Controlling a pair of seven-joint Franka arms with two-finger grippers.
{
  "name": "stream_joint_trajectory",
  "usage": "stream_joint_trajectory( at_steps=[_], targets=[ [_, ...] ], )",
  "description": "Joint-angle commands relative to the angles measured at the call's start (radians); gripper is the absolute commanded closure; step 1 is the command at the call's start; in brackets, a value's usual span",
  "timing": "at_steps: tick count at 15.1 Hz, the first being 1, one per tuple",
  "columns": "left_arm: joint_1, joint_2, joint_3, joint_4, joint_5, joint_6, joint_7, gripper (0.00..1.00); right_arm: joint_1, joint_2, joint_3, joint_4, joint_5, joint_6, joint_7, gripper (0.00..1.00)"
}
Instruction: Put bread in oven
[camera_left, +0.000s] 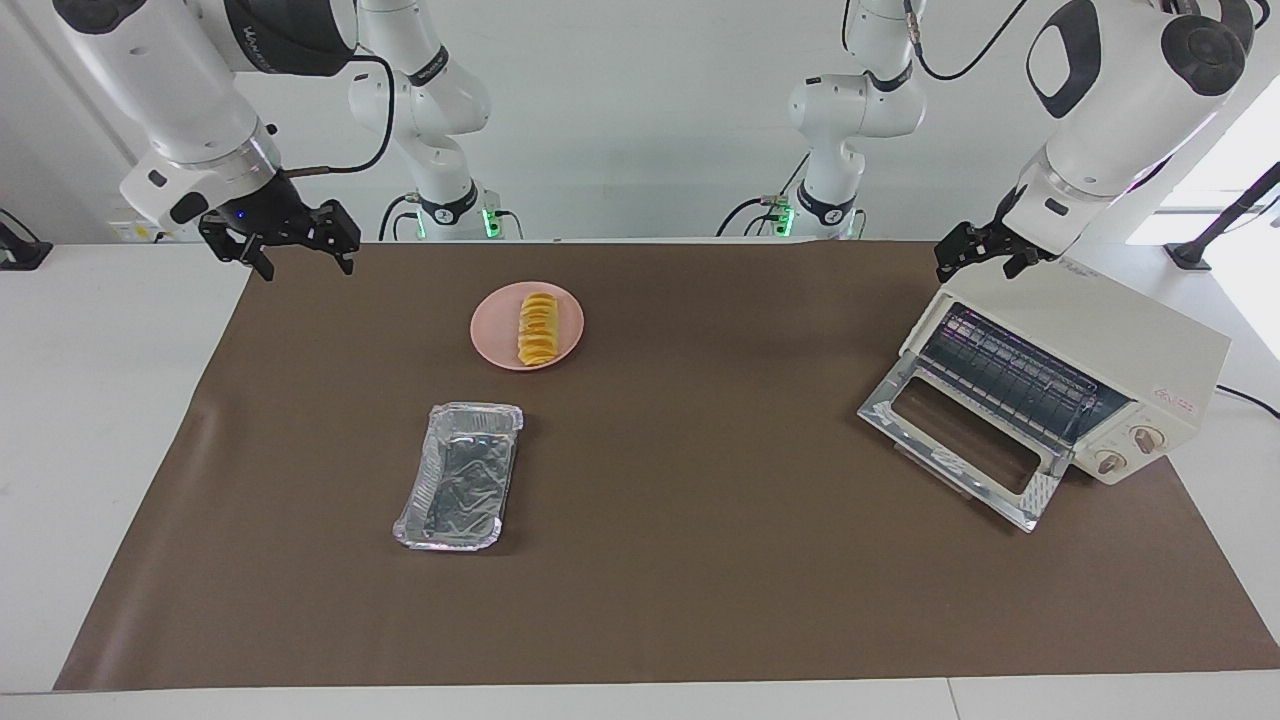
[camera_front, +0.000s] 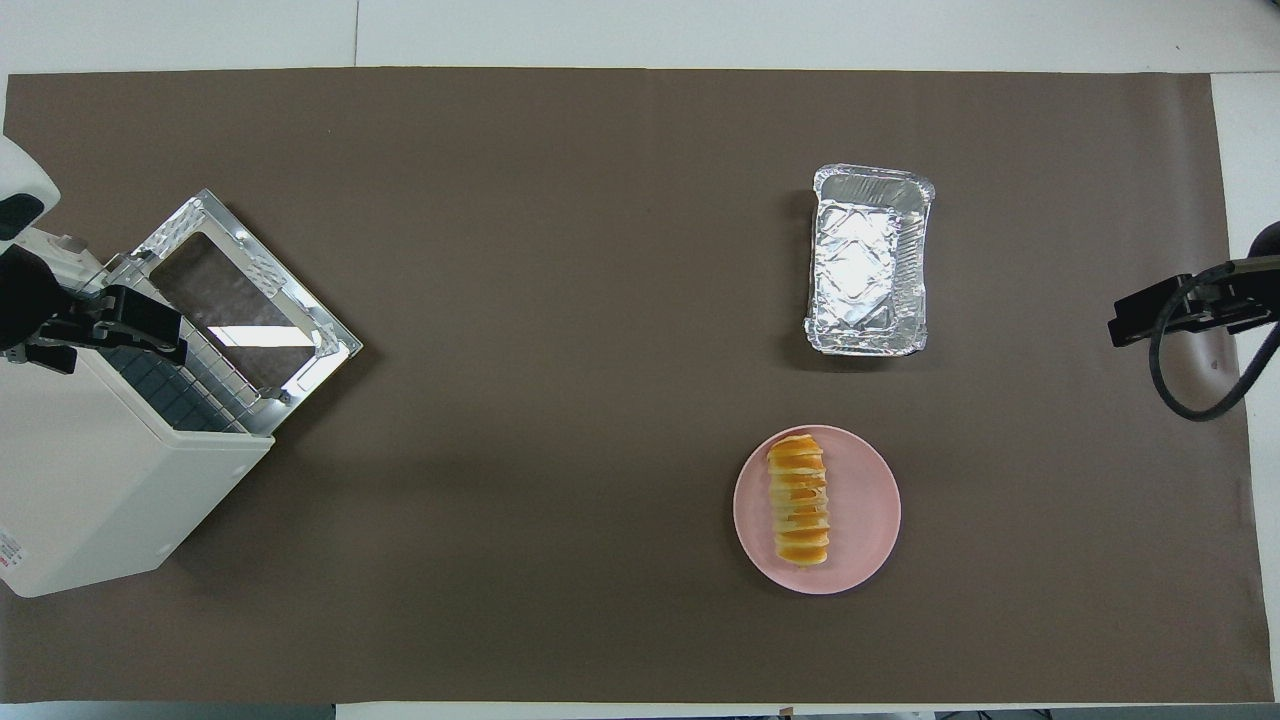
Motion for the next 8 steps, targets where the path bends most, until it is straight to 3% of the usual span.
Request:
stream_joint_trajectory(
  at_steps=[1,5,8],
  targets=[
    [0.014,-0.008,-0.011,0.001,0.017,-0.010,-0.004,0.00,-0.006,-0.031,0.013,-0.047,-0.007,0.018,0.004,0.00],
    [0.014,-0.008,-0.011,0.001,0.017,-0.010,-0.004,0.00,0.060,-0.101,0.038,-0.186,0.001,0.034,0.088,0.00],
    [0.014,-0.008,-0.011,0.001,0.015,-0.010,-0.004,0.00,0.210,-0.196,0.039,-0.410,0.007,0.183,0.305,0.00]
  ],
)
